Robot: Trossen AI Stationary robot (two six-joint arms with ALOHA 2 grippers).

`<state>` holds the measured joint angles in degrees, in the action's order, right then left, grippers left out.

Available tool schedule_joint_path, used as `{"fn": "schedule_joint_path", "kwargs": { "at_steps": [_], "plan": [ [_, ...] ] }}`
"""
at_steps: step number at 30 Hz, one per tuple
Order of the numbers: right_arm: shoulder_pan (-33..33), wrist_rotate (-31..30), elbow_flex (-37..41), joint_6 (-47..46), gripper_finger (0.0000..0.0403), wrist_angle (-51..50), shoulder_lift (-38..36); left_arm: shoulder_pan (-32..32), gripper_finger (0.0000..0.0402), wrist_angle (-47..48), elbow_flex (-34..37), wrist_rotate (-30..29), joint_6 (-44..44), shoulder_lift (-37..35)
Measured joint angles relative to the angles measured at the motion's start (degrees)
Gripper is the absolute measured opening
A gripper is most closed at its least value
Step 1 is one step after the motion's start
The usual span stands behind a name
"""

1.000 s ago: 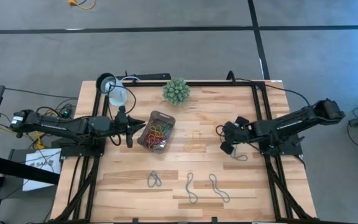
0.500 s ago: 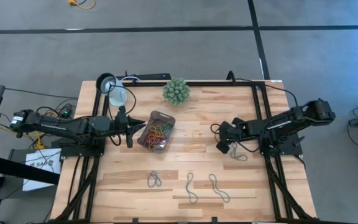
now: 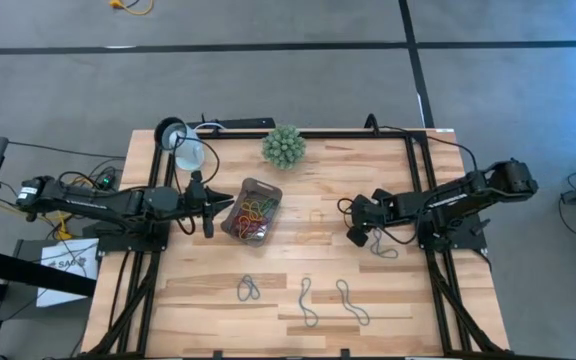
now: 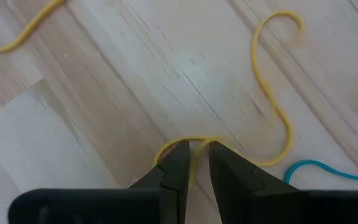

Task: Pick and place items into bin
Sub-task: Put the yellow rubber band into the black bin

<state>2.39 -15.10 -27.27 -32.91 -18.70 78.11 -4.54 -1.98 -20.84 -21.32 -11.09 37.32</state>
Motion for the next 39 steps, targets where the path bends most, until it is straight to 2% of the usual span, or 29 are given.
{"fn": "schedule_joint_path", "kwargs": {
  "at_steps": [6,10,15,23,31,35,39],
  "plan": [
    [0.0,0.3,0.0,-0.1,0.0007,0.4,0.0,0.0,0.0055,0.0,0.0,0.0,-0.1,0.0],
    [0.7,0.3,-0.1,-0.1,0.0005,1.3,-0.1,0.0,0.0055,0.0,0.0,0.0,-0.2,0.0],
    [2.1,0.6,-4.5,0.4,0.0002,1.4,-0.7,0.0,0.0055,-0.1,0.0,0.0,-0.2,0.0],
    [3.6,0.2,-16.8,14.3,0.0001,5.0,-1.6,0.0,0.0055,-0.1,0.0,0.0,-0.1,0.0],
    [1.7,0.2,-21.3,25.2,0.0,25.7,-0.5,0.0,0.0055,-0.6,0.0,-0.5,0.2,0.0],
    [0.4,0.3,-21.2,26.0,0.0,37.4,2.8,0.0,0.0055,-0.5,0.0,-1.4,1.3,0.0],
    [-1.1,4.4,-21.4,25.9,0.0,50.2,9.1,0.0,0.0055,-0.6,0.0,-1.6,1.8,0.1]
  ]
}}
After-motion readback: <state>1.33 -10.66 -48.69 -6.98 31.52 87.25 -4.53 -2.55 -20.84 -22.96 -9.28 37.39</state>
